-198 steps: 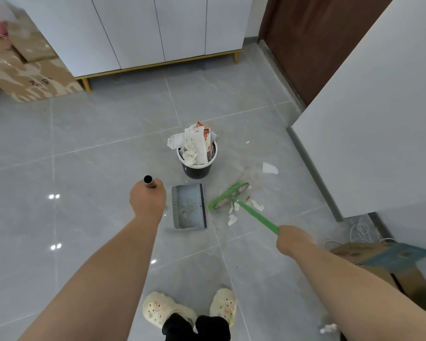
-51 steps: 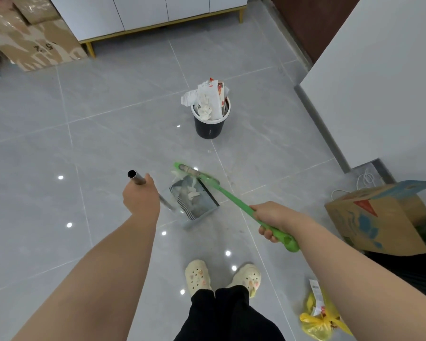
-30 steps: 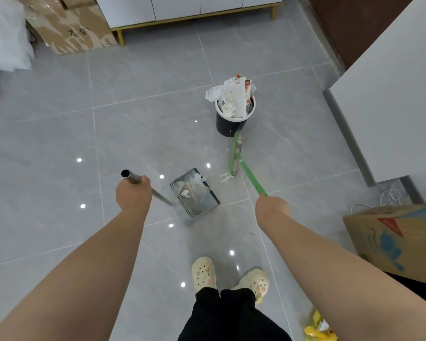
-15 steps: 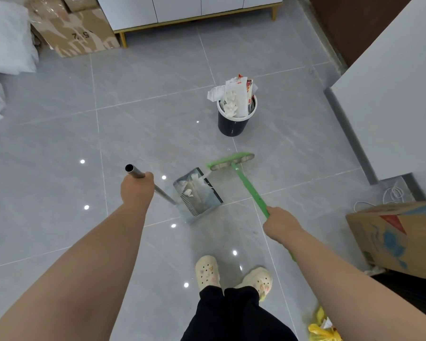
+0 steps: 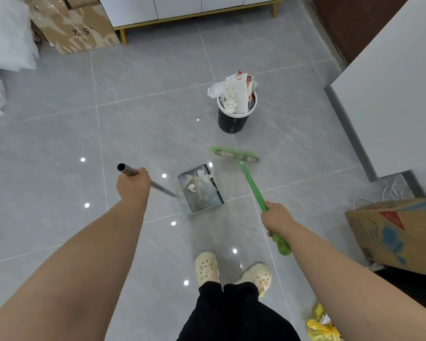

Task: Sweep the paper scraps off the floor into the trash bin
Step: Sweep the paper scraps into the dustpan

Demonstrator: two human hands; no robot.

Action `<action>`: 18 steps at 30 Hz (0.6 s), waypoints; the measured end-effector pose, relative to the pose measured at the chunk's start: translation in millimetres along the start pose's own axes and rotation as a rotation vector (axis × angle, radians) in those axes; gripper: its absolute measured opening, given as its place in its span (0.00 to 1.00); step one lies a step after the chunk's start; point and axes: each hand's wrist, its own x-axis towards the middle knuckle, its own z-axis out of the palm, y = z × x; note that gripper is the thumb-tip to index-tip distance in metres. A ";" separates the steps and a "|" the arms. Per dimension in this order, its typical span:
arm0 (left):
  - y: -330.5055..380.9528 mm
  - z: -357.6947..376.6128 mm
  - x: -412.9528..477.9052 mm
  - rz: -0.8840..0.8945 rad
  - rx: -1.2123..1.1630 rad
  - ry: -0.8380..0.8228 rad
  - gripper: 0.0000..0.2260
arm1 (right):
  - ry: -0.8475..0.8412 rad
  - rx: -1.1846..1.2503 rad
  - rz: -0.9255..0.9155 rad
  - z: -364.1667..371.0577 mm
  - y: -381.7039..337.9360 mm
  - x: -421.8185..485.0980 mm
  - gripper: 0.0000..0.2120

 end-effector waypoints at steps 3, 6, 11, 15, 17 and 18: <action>4.6 6.8 -6.7 0.051 0.074 -0.017 0.06 | -0.111 0.249 0.116 6.5 -12.2 0.4 0.22; 9.1 12.9 -9.9 0.052 0.106 -0.025 0.09 | -0.278 0.407 0.212 -2.5 -22.5 -6.1 0.13; 12.0 10.6 -7.4 0.048 0.136 -0.047 0.09 | -0.407 0.535 0.203 -23.6 -27.3 -28.4 0.14; 14.6 12.3 -7.2 0.012 0.072 -0.045 0.13 | -0.283 0.408 0.120 -13.3 -41.4 -37.7 0.20; 15.8 14.3 -7.0 -0.013 0.003 -0.036 0.15 | -0.234 0.416 0.145 -10.5 -51.6 -37.9 0.19; 16.3 15.4 -8.1 -0.031 -0.030 -0.034 0.15 | -0.226 0.432 0.163 -9.6 -56.5 -38.2 0.19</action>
